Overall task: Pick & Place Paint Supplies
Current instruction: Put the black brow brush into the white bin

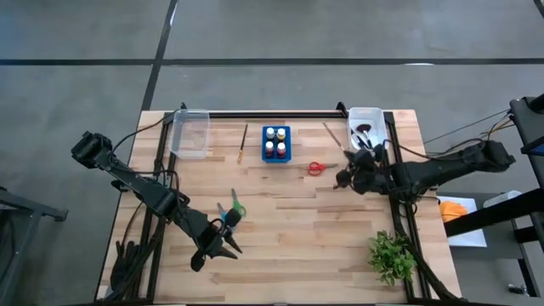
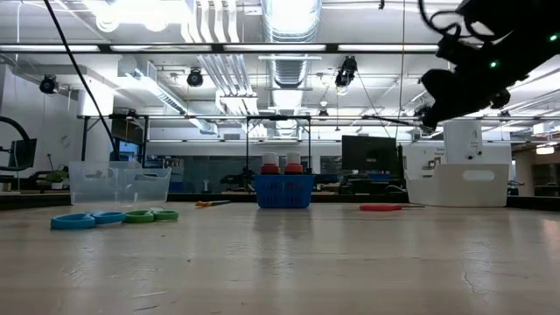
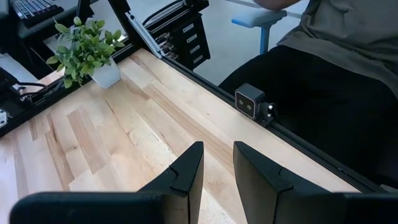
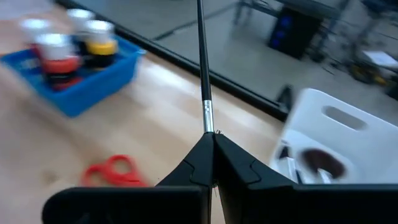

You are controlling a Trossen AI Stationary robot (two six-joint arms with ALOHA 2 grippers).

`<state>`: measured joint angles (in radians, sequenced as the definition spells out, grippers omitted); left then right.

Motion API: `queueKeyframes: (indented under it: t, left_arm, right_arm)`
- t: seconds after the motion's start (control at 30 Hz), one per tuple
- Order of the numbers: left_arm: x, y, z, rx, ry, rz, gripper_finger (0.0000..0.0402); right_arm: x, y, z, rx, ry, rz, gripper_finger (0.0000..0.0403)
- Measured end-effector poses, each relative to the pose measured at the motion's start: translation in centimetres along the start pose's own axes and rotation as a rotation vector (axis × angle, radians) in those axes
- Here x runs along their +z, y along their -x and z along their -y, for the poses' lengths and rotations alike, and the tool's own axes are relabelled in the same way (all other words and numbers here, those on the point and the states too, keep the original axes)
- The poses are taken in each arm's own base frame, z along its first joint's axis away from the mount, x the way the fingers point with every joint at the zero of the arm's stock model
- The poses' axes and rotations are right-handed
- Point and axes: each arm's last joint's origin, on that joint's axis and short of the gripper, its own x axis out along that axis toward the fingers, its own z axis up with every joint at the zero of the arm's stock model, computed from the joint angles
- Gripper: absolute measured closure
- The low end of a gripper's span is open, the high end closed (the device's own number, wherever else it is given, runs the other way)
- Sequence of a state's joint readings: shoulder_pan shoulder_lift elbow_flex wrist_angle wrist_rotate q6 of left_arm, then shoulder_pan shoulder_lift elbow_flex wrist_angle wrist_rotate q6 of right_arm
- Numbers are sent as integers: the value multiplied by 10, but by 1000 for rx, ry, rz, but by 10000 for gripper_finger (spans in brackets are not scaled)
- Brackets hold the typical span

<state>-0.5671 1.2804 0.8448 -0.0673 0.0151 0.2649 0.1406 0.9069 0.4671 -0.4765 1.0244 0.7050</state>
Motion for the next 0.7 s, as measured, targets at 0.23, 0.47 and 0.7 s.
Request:
queueKeyframes:
  t: [0.23, 0.47, 0.7]
  left_arm:
    - [0, 0, 0, 0, 0, 0, 307]
    - [0, 0, 0, 0, 3, 0, 307]
    - [0, 0, 0, 0, 3, 0, 307]
  right_arm:
    - [7, -24, 21, -185, -71, -45, 395]
    - [1, -44, 38, -316, -116, -129, 395]
    - [-8, -52, 46, -413, -113, -142, 395]
